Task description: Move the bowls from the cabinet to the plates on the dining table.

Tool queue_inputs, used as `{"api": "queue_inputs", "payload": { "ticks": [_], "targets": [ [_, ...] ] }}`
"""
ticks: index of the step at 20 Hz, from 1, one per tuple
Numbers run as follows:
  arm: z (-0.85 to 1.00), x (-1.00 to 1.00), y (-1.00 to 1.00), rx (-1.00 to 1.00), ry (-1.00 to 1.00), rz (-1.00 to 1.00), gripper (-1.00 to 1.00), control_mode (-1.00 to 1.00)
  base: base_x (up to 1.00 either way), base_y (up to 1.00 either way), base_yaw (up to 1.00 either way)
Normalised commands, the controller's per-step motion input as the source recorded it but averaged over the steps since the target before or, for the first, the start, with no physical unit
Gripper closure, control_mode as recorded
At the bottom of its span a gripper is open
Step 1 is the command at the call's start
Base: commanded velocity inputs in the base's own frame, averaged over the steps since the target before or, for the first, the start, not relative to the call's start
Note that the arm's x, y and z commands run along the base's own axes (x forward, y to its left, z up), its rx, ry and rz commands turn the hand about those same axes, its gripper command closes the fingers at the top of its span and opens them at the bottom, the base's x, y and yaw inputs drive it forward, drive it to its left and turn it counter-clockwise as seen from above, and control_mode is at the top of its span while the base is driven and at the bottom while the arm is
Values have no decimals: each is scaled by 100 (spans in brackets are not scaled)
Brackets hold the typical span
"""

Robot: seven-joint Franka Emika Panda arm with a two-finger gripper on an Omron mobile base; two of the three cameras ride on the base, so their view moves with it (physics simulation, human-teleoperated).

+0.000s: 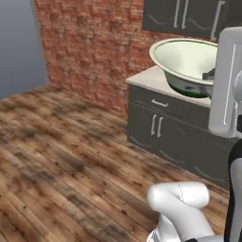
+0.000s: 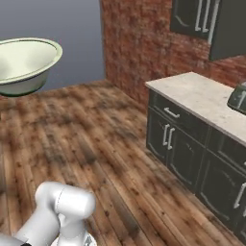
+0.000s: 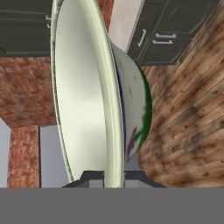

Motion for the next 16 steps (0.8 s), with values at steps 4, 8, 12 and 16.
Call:
{"api": "queue_inputs", "payload": {
  "ticks": [4, 8, 12, 16],
  "targets": [
    [0, 0, 0, 0, 0, 0, 100, 100, 0, 0, 50],
    [0, 0, 0, 0, 0, 0, 100, 100, 0, 0, 50],
    [0, 0, 0, 0, 0, 0, 100, 100, 0, 0, 50],
    [0, 0, 0, 0, 0, 0, 100, 100, 0, 0, 50]
  ]
}}
